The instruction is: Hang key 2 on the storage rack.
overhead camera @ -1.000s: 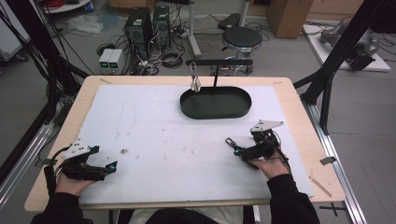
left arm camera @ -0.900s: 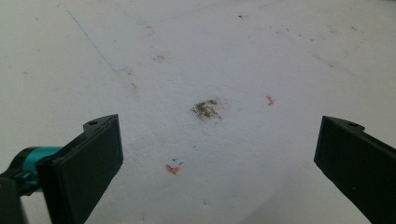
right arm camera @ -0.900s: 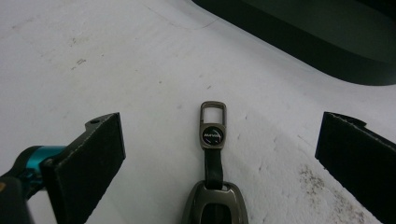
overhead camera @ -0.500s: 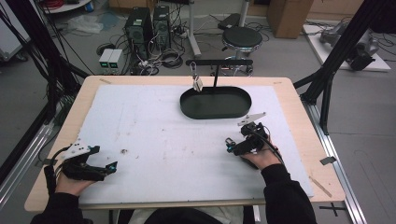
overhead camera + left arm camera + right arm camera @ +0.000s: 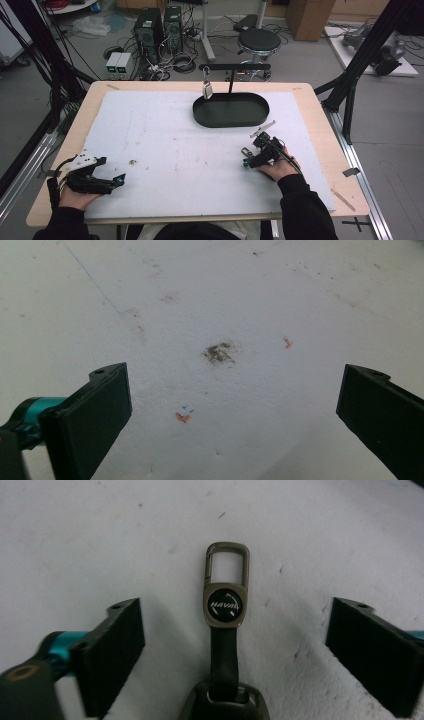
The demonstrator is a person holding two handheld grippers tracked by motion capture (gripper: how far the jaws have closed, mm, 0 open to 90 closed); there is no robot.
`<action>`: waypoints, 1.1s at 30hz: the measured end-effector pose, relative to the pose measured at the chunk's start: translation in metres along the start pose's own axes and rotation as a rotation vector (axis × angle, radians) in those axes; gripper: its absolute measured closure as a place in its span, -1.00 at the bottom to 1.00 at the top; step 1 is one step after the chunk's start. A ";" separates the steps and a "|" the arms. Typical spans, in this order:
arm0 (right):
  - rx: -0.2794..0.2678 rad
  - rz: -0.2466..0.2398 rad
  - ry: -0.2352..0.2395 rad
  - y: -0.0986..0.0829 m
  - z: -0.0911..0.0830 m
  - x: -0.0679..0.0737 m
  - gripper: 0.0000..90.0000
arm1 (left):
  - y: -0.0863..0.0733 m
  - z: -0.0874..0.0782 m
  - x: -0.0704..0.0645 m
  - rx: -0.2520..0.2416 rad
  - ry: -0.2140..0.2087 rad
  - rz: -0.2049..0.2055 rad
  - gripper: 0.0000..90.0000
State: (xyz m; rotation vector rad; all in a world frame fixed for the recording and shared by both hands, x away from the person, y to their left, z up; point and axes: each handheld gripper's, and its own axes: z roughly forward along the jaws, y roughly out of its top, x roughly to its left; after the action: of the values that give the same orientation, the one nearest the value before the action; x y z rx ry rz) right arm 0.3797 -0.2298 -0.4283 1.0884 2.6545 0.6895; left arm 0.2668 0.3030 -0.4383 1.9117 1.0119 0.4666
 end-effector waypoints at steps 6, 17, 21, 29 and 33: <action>0.027 0.022 0.007 -0.002 -0.004 0.000 -0.22 | 0.000 0.000 0.000 -0.002 0.000 0.000 -0.96; 0.080 -0.025 -0.038 0.003 -0.012 0.010 0.81 | 0.000 -0.001 -0.001 0.000 0.005 0.009 -0.96; 0.084 0.002 -0.035 0.004 -0.013 0.011 0.89 | 0.000 -0.001 -0.001 -0.004 0.006 0.010 -0.96; 0.027 0.022 -0.023 0.000 -0.021 0.008 0.92 | 0.000 0.000 -0.001 -0.002 0.001 0.014 -0.96; -0.035 0.067 0.006 -0.002 -0.031 0.002 0.92 | 0.000 0.000 -0.001 0.005 -0.002 0.007 -0.96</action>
State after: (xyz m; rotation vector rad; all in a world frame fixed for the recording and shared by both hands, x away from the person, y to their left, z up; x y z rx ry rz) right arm 0.3662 -0.2401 -0.4019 1.1724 2.6112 0.7493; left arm 0.2662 0.3026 -0.4382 1.9203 1.0060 0.4672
